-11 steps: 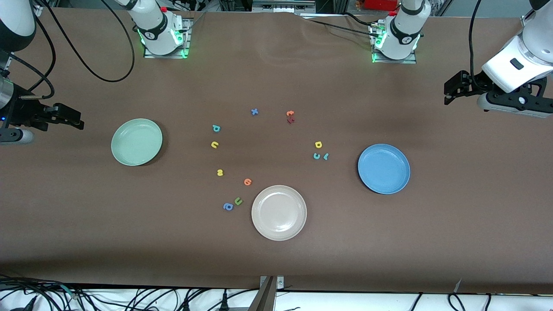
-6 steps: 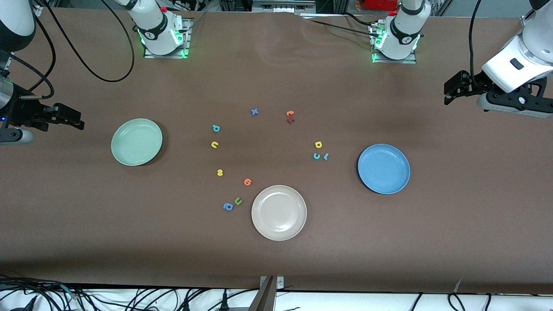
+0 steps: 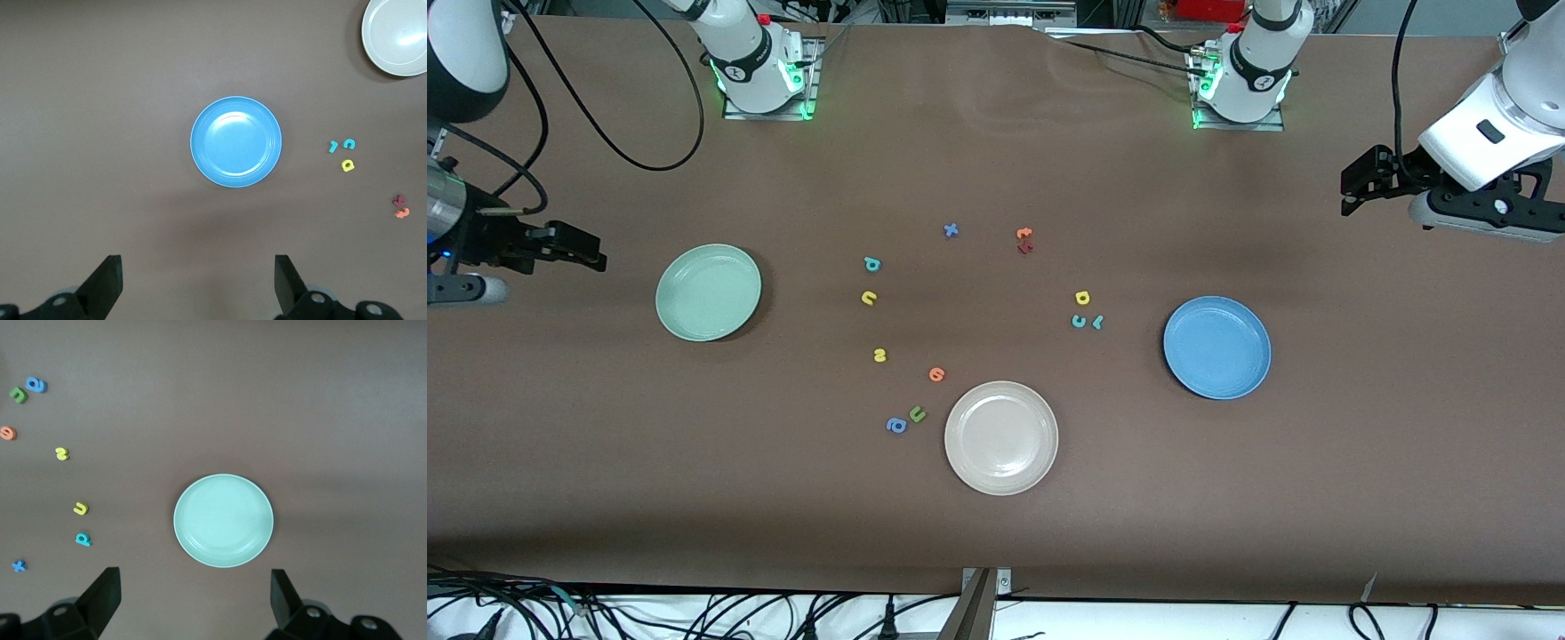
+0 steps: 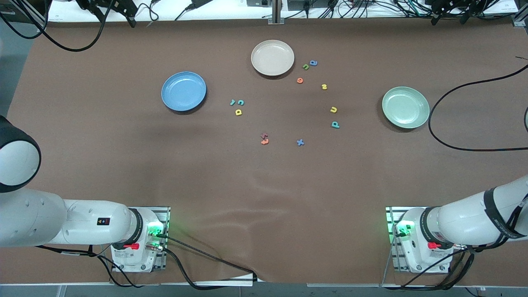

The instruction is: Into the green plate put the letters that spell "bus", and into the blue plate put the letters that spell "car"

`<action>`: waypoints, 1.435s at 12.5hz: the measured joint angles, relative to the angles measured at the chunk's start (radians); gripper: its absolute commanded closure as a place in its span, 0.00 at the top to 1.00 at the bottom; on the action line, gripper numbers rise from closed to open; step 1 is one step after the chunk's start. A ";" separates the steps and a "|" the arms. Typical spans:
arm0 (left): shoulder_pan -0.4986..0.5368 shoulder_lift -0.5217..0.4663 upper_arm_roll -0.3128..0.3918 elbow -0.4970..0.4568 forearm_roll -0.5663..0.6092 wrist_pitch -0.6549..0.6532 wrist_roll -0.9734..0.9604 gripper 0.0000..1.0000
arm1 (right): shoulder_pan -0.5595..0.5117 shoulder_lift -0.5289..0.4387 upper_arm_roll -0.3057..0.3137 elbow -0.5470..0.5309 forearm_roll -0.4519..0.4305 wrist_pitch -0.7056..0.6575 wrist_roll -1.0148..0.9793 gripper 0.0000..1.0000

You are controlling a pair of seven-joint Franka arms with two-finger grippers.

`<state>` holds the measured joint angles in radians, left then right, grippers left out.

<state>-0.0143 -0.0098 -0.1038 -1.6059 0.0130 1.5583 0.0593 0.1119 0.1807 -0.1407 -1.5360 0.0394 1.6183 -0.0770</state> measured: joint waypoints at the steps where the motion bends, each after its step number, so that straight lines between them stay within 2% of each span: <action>1: 0.000 0.000 0.000 0.000 0.000 0.000 0.000 1.00 | 0.000 0.007 0.000 0.000 0.000 -0.001 0.000 0.99; 18: 0.000 0.000 0.000 0.000 0.000 0.000 0.000 1.00 | 0.001 0.009 0.001 0.000 0.000 -0.016 -0.001 0.99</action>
<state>-0.0146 -0.0098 -0.1039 -1.6059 0.0130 1.5583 0.0593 0.1131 0.1899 -0.1398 -1.5358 0.0391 1.6025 -0.0778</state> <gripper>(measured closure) 0.000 0.004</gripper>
